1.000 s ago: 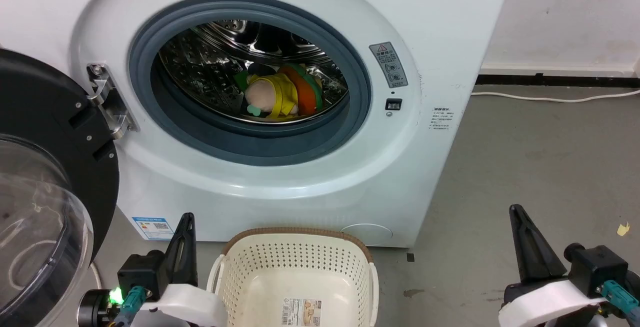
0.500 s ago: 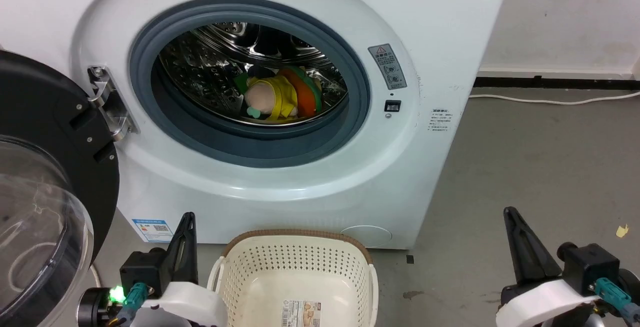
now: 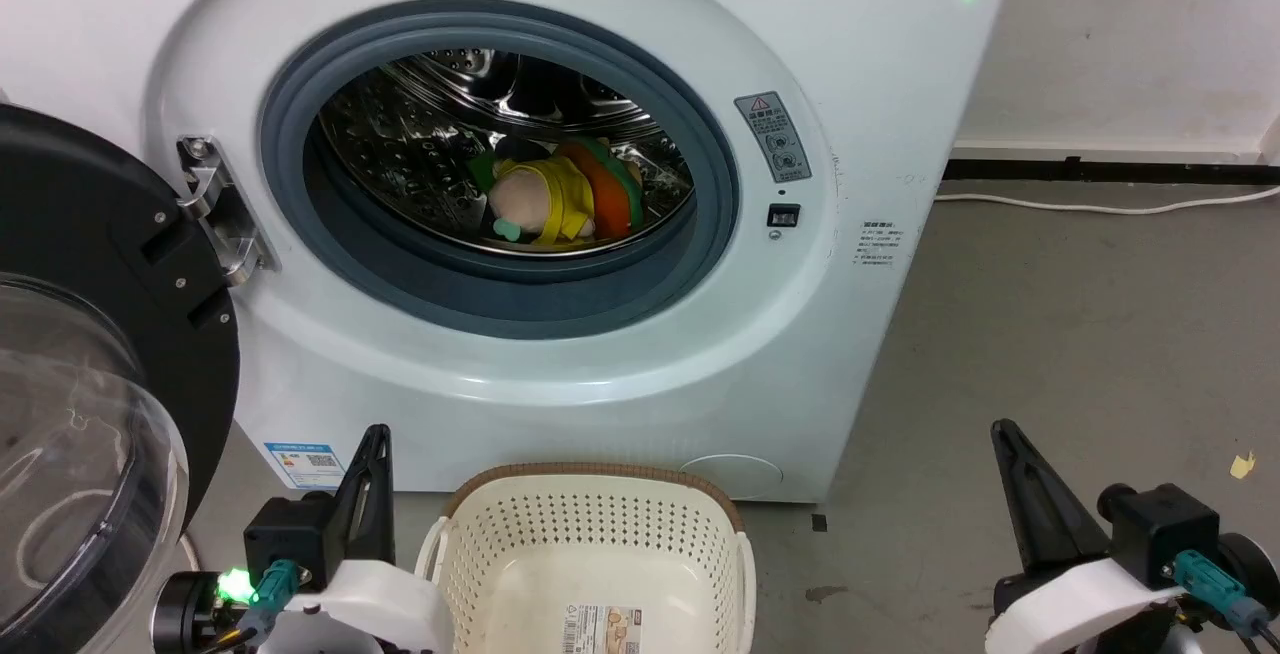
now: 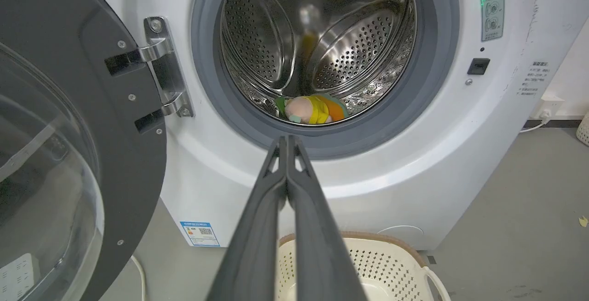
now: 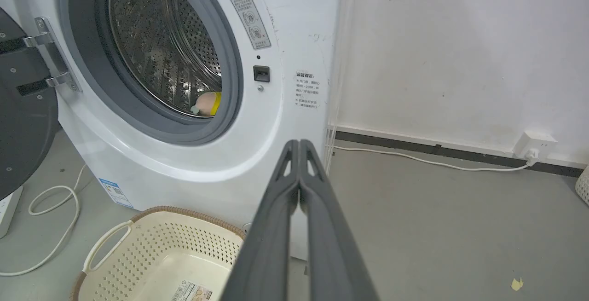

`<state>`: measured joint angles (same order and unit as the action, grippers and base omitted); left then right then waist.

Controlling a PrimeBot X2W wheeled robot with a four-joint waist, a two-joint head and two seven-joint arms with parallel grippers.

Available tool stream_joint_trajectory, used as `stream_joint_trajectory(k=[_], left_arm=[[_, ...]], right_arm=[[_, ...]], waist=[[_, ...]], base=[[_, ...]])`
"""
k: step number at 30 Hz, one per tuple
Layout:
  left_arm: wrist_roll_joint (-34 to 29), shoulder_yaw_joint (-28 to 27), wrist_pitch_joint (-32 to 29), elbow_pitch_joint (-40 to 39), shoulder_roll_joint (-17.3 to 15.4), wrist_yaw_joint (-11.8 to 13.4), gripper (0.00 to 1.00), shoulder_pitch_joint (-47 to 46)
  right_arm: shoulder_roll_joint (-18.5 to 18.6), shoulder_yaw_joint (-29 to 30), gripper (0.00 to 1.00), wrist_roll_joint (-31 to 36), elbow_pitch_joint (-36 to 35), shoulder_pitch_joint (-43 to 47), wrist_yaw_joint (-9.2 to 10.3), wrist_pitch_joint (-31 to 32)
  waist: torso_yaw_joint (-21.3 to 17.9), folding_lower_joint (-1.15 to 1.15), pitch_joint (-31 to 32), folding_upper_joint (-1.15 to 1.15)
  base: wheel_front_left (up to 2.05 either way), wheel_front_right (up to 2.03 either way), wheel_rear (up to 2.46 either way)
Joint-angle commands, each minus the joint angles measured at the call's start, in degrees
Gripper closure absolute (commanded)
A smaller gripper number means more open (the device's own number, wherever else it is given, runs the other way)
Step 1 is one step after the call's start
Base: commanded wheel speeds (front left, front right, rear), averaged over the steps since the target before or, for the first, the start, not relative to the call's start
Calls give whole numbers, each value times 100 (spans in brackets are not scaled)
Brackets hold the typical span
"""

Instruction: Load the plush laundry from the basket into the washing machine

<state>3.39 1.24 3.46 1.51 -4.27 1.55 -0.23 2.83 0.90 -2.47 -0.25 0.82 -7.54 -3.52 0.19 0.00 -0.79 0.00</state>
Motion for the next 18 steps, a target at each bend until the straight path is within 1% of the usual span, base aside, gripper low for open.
stream_joint_trajectory(k=[1, 18], left_arm=[[-49, -15, -32, -38, 33, -29, 100, 18], [-255, -92, -255, -118, 108, -119, 100, 21]], right_arm=[[3, -17, 100, 46, 18, -56, 4, 38], [4, -68, 100, 189, 23, -75, 5, 262]], waist=[[0, 0, 2, 0], [-13, 0, 57, 0]], base=[[0, 0, 0], [0, 0, 0]])
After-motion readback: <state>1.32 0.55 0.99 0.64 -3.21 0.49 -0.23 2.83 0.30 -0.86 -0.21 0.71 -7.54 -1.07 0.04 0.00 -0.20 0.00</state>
